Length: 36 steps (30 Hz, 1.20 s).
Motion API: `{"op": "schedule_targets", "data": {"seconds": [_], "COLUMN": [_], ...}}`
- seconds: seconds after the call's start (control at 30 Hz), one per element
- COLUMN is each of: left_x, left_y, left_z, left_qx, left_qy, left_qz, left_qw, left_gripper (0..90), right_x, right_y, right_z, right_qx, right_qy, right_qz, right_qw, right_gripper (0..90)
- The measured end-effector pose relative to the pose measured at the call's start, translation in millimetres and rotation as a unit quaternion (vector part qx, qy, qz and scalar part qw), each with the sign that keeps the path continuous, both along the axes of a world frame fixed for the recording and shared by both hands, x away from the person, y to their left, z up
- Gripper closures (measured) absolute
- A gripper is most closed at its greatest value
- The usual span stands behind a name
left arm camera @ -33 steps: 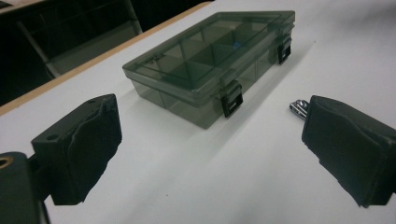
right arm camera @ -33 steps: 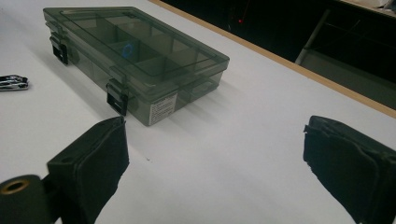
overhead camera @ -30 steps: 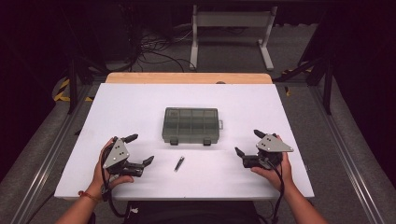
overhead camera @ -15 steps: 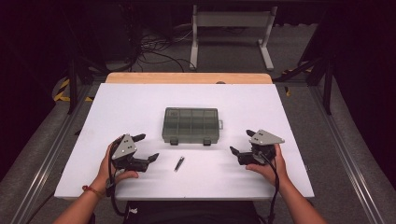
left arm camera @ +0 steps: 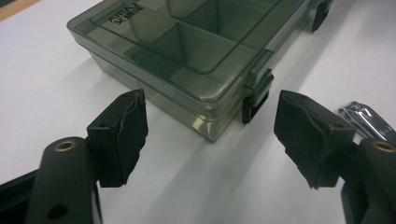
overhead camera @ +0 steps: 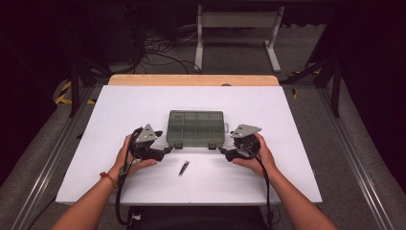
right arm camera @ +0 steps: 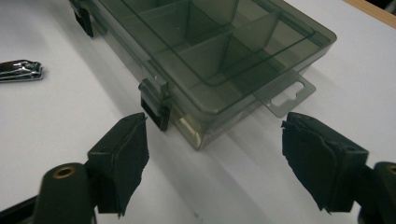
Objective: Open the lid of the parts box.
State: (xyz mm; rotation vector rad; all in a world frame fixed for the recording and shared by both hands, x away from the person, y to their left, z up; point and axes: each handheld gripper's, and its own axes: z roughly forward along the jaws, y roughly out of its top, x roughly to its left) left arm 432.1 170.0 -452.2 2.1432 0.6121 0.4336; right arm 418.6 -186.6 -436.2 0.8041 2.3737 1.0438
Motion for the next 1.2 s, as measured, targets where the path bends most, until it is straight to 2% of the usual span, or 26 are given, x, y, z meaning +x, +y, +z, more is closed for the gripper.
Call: {"op": "schedule_targets", "data": {"seconds": [0.07, 0.1, 0.13, 0.17, 0.3, 0.37, 0.53, 0.73, 0.93, 1.07, 1.2], "left_x": [3.8, 4.6, 6.7, 8.1, 10.4, 11.1, 10.4, 6.9, 1.9, -0.6, -2.7], "left_y": [-0.9, -1.8, -2.2, -2.8, -2.4, -2.4, -0.3, -0.8, 2.6, 4.6, 8.0], "left_z": [-0.5, -1.2, -1.8, -3.8, -7.2, -7.4, -7.3, -4.8, 3.0, 6.0, 9.7], "left_qx": [-0.002, -0.006, -0.002, -0.007, -0.016, -0.008, -0.017, -0.013, -0.010, -0.012, -0.015], "left_qy": [0.007, 0.015, 0.011, 0.019, 0.029, 0.023, 0.033, 0.028, 0.010, 0.005, -0.004], "left_qz": [-0.005, -0.004, -0.002, -0.006, -0.008, -0.003, -0.006, -0.004, -0.002, 0.000, -0.003], "left_qw": [1.0000, 0.9999, 0.9999, 0.9998, 0.9994, 0.9997, 0.9993, 0.9995, 0.9999, 0.9999, 0.9999], "left_gripper": [28.8, 29.3, 32.5, 33.3, 37.7, 39.9, 44.9, 51.6, 56.4, 58.7, 65.9], "right_x": [4.2, 5.8, 8.7, 9.3, 11.1, 11.3, 8.2, 4.2, 0.7, -1.5, -3.4], "right_y": [2.7, 3.8, 5.6, 5.7, 4.0, 2.8, 2.7, 2.2, -1.2, -1.0, -2.3], "right_z": [0.1, 0.0, -2.4, -3.3, -6.1, -6.9, -9.1, -7.2, -2.9, -0.2, 3.5], "right_qx": [0.004, 0.007, 0.009, 0.009, 0.020, 0.025, 0.021, 0.017, 0.026, 0.024, 0.027], "right_qy": [0.004, 0.008, 0.012, 0.014, 0.023, 0.027, 0.025, 0.013, 0.001, -0.008, -0.017], "right_qz": [0.004, 0.003, 0.000, -0.001, -0.006, -0.006, 0.000, 0.002, 0.004, 0.008, 0.006], "right_qw": [1.0000, 0.9999, 0.9999, 0.9999, 0.9995, 0.9993, 0.9995, 0.9998, 0.9997, 0.9997, 0.9995], "right_gripper": [25.5, 27.0, 30.5, 31.2, 38.1, 42.4, 49.8, 56.3, 64.4, 67.4, 73.5]}}
